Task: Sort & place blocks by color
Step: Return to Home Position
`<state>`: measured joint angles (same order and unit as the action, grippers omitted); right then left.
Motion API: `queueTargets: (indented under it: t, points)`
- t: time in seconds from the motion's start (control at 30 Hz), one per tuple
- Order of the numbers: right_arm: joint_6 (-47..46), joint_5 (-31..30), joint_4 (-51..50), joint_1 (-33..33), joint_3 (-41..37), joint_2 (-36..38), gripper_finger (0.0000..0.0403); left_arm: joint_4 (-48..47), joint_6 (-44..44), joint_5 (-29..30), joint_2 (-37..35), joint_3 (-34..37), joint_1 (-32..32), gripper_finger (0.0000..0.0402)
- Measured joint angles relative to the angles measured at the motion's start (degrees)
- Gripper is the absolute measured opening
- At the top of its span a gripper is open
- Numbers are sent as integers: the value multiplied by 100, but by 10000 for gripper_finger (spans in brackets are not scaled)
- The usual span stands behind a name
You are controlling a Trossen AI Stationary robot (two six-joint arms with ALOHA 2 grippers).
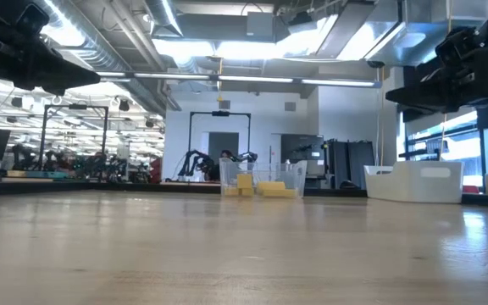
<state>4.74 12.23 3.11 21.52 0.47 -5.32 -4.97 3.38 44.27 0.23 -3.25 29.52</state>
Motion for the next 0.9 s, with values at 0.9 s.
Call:
queueTargets:
  t: [0.9]
  points:
    - [-580, -6, 4, 1, 0, -138, 1, -4, 21, -21, 0, 2, 0, 20]
